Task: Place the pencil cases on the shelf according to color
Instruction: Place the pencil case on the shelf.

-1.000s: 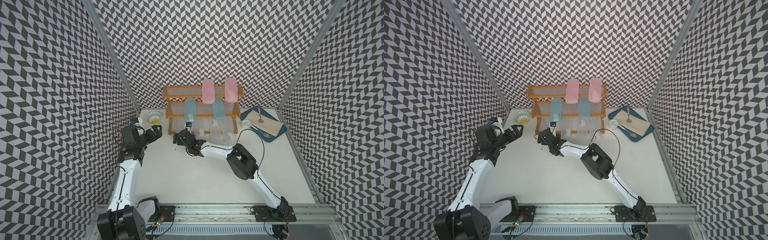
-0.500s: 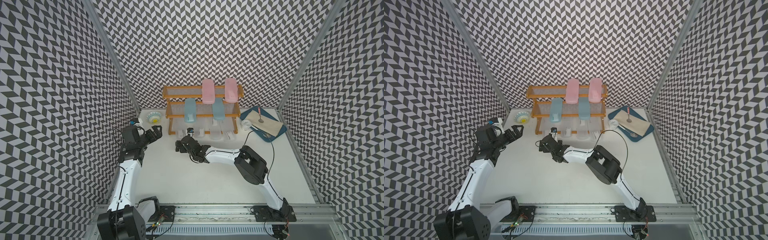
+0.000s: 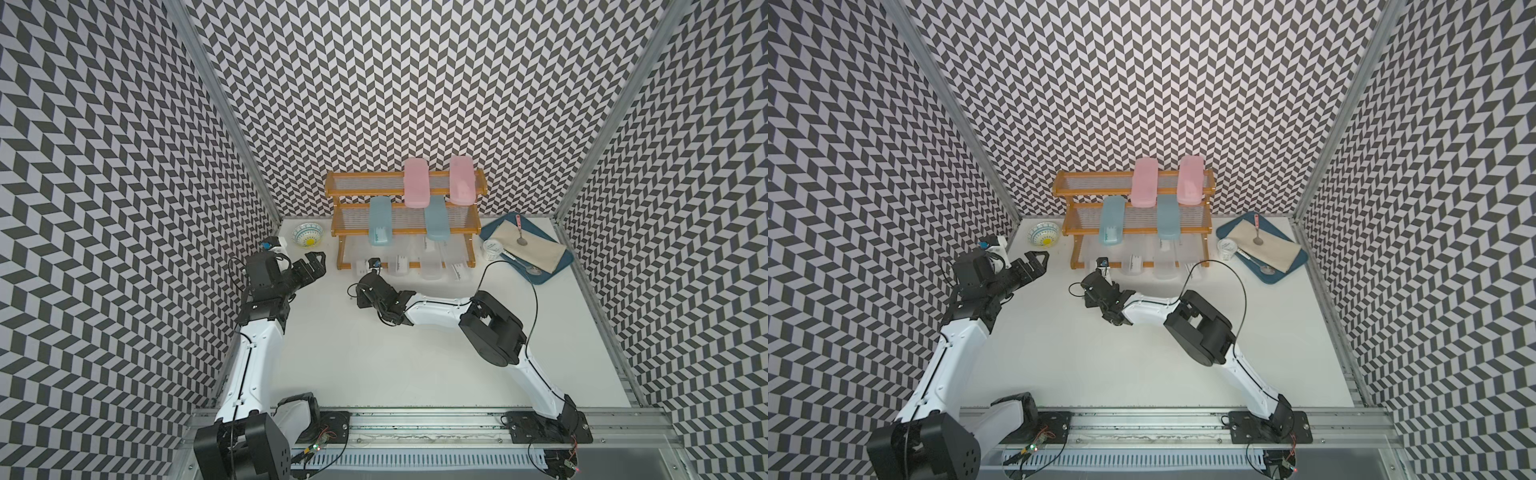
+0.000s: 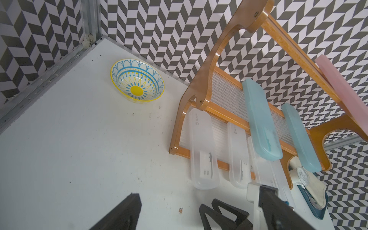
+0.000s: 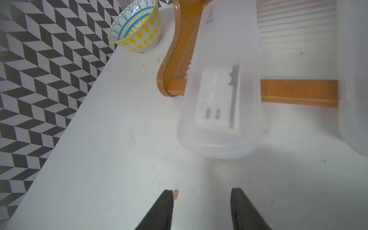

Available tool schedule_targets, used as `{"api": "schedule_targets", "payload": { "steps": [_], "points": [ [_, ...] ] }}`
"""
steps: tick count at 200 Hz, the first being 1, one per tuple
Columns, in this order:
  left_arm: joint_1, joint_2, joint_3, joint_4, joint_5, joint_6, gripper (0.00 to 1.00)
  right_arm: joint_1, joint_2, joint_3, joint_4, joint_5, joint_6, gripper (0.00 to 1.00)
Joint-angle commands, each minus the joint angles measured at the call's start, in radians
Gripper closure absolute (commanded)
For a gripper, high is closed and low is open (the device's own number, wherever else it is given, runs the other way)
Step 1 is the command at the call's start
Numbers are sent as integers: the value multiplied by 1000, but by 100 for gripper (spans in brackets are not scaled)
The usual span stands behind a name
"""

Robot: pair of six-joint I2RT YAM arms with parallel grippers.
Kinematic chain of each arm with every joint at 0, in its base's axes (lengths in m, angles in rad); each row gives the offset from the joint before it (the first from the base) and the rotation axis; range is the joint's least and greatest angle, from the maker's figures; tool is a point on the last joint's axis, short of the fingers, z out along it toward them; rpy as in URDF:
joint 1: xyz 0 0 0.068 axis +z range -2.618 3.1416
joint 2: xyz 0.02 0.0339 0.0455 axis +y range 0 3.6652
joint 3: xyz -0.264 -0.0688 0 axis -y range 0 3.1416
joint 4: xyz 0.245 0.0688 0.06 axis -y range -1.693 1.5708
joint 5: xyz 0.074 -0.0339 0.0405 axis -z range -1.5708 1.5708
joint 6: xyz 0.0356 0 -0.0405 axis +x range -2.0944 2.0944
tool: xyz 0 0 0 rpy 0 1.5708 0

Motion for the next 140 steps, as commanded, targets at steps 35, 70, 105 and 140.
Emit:
{"api": "schedule_targets", "payload": {
  "steps": [35,70,105,140],
  "points": [
    [-27,-2,-10,21,8,14,0,-44,120,192,14,-32,-41,49],
    [-31,-2,-7,19,-7,16,0,-48,104,192,49,-120,-59,45],
    [-39,-12,-13,19,-35,16,0,-29,-16,14,100,-129,-35,24],
    [-126,-31,-18,17,-108,64,0,-18,-194,-215,129,-141,-19,7]
  ]
}}
